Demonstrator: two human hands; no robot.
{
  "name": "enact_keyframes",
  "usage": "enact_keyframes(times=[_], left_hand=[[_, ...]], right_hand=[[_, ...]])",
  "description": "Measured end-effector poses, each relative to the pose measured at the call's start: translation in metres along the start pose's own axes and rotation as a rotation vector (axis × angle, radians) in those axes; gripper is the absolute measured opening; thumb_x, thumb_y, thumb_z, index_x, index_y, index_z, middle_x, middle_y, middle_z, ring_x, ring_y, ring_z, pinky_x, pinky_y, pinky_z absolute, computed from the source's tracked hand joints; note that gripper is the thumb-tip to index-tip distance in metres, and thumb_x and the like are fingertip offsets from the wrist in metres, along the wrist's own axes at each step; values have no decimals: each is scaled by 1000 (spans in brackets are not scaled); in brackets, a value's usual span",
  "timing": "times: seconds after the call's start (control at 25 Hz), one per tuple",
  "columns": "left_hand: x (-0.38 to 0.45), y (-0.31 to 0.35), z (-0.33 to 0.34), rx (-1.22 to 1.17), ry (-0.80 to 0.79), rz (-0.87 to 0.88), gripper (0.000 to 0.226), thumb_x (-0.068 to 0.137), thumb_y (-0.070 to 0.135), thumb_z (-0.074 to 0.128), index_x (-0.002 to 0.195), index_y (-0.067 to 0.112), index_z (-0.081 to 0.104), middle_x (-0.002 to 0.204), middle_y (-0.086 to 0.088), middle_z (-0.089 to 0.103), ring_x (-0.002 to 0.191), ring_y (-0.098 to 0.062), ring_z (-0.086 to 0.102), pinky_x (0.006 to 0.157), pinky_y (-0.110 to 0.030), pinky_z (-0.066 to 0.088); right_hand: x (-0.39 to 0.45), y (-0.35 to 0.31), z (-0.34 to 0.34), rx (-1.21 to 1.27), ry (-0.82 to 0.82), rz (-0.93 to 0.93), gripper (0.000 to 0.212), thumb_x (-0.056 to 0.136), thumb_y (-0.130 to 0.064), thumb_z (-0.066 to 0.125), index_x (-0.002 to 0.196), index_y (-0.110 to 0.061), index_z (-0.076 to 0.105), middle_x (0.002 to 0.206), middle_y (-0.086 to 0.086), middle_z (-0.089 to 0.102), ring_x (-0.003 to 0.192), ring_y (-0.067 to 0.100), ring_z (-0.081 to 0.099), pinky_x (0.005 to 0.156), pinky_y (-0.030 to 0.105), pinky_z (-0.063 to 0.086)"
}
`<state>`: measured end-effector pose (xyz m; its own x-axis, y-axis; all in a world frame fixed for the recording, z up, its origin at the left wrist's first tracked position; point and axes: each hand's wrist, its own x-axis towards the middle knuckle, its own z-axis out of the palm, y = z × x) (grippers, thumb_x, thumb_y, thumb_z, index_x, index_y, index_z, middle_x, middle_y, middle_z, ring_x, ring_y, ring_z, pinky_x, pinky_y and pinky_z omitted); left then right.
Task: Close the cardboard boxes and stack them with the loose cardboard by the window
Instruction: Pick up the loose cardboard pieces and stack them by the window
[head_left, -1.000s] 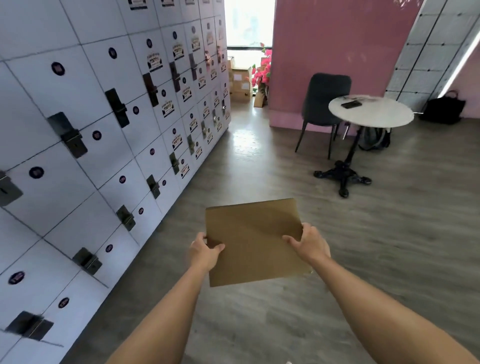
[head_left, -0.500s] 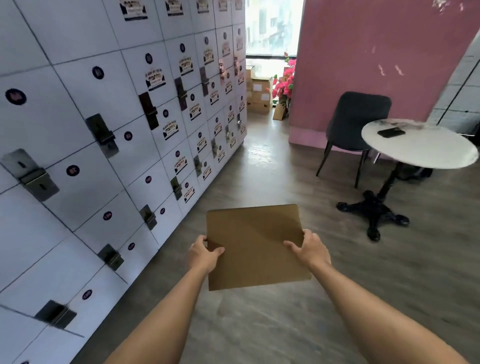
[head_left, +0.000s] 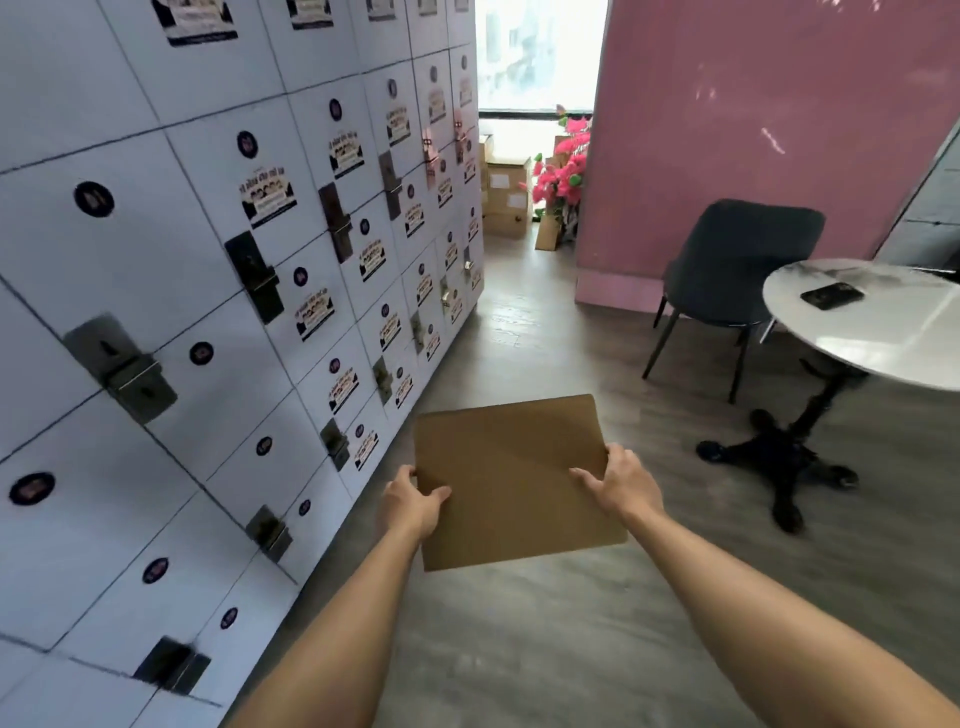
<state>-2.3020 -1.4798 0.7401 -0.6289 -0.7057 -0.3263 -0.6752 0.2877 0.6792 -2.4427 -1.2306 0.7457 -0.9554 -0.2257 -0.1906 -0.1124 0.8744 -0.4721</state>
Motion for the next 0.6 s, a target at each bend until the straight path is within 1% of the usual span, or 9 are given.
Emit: enact_keyframes(times=[0.12,0.2,0.28,0.4,0.48,0.6], left_hand=[[92,88,-21,-9,26,129,60,89,37,74,140,20,47,137,-5,60,120,-27,59,95,-39,49],[131,146,-27,5,56,210,60,88,40,74,140,23,48,134,-3,62,116,-26,61,90,-37,51],[180,208,-21,5,60,299,59,88,40,74,139,23,50,132,-3,63,111,-25,63,84,-35,52],[249,303,-10,-32,70,419,56,88,41,75,136,23,52,126,-4,67,104,-22,65,77,-31,51],[283,360,-3,-61,91,476,55,89,41,74,136,24,52,124,-4,67,101,-22,65,79,-32,53],[334,427,-18,-129,178,502,50,91,39,72,134,23,52,126,-4,66,108,-26,65,92,-41,56]], right_hand=[[81,-42,-42,60,120,21,69,89,-63,59,134,-13,46,125,11,55,112,29,58,87,41,50],[122,-55,-70,99,196,26,72,87,-63,61,134,-10,46,124,12,55,112,32,59,88,44,50],[176,-63,-102,163,276,41,73,86,-61,63,135,-9,47,123,13,56,112,33,59,90,44,50],[265,-76,-157,216,378,13,69,86,-60,66,133,-13,50,120,9,59,108,30,61,90,46,52],[321,-84,-193,254,449,-35,68,86,-60,66,133,-15,50,120,7,59,105,28,62,88,47,54],[409,-121,-239,254,516,-140,69,86,-59,66,135,-13,49,121,8,60,103,28,62,84,43,54]])
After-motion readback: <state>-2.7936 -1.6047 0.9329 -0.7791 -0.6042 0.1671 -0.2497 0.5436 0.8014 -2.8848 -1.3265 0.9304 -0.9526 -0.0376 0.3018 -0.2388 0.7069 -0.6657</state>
